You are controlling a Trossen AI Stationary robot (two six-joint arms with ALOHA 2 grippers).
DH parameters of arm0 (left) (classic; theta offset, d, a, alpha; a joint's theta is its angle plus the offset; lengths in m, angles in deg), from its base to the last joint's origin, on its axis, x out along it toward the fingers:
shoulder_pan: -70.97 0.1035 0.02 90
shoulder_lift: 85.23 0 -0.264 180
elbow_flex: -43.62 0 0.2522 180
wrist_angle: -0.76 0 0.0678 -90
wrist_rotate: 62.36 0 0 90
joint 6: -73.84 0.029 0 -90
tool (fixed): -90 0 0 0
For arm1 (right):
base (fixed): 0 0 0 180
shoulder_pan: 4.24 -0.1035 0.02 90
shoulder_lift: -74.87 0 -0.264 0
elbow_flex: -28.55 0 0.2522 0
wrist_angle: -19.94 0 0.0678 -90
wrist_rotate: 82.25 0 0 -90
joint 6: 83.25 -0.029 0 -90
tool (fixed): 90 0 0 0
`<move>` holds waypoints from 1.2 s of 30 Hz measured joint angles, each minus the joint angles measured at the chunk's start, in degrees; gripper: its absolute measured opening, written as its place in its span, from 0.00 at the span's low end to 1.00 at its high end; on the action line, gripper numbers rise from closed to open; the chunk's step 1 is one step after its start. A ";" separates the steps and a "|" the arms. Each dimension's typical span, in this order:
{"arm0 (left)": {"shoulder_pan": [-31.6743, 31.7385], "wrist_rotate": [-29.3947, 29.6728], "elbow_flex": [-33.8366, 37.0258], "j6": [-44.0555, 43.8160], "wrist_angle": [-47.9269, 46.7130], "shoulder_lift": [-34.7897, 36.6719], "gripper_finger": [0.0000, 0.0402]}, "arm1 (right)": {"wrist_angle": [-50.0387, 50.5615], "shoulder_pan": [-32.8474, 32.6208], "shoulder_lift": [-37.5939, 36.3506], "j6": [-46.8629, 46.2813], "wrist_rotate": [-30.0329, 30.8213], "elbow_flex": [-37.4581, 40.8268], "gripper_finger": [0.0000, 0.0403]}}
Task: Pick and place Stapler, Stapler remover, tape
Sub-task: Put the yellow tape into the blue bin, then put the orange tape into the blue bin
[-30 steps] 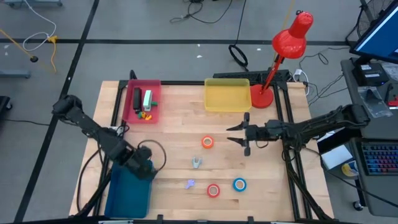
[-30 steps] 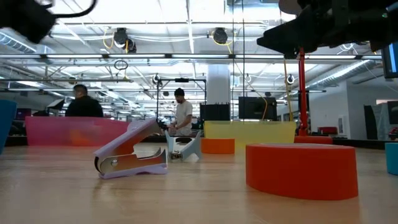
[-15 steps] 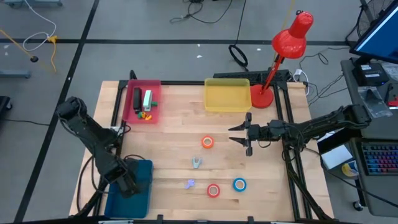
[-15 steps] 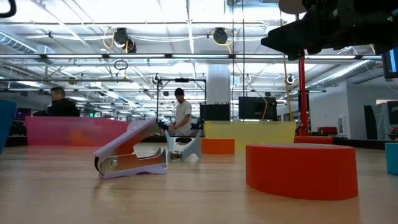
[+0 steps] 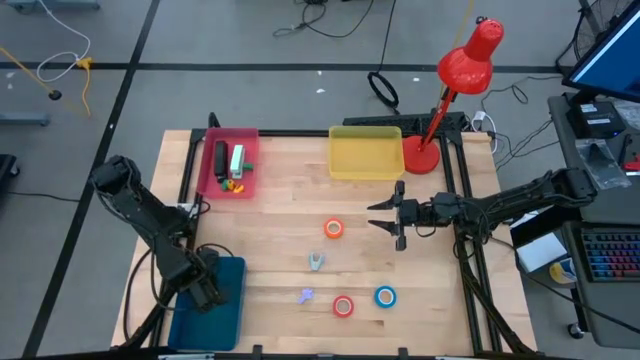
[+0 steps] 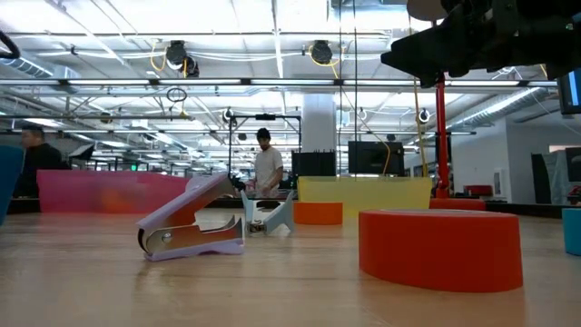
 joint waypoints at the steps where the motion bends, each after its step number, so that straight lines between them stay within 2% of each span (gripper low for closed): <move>1: 0.00 0.00 0.03 0.43 -0.03 0.00 0.20 | -0.02 0.00 0.00 0.02 0.00 0.00 0.39; 14: 0.06 0.11 0.03 1.95 -0.58 0.02 0.47 | -1.33 0.00 0.00 0.04 -0.02 0.00 0.39; 21: 0.07 -1.41 0.03 1.98 -0.92 0.82 0.49 | -1.29 0.00 0.00 0.04 -0.02 0.00 0.39; 26: 0.52 -0.56 0.03 0.77 -1.42 4.50 0.49 | -1.25 0.00 0.00 0.01 -0.02 0.00 0.39; 28: 0.82 2.94 0.03 0.87 -1.34 6.43 0.49 | -1.18 0.00 0.00 0.00 -0.02 0.00 0.39; 31: 1.72 12.63 -0.70 3.31 -0.85 8.89 0.49 | -0.80 0.00 0.01 0.00 -0.02 0.00 0.39; 33: 2.87 20.56 -1.32 6.99 1.31 10.21 0.49 | -0.81 0.00 0.02 0.00 -0.02 0.00 0.39; 36: 5.91 30.32 -1.87 17.07 7.66 11.17 0.49 | -0.81 0.02 0.02 0.08 -0.02 0.00 0.39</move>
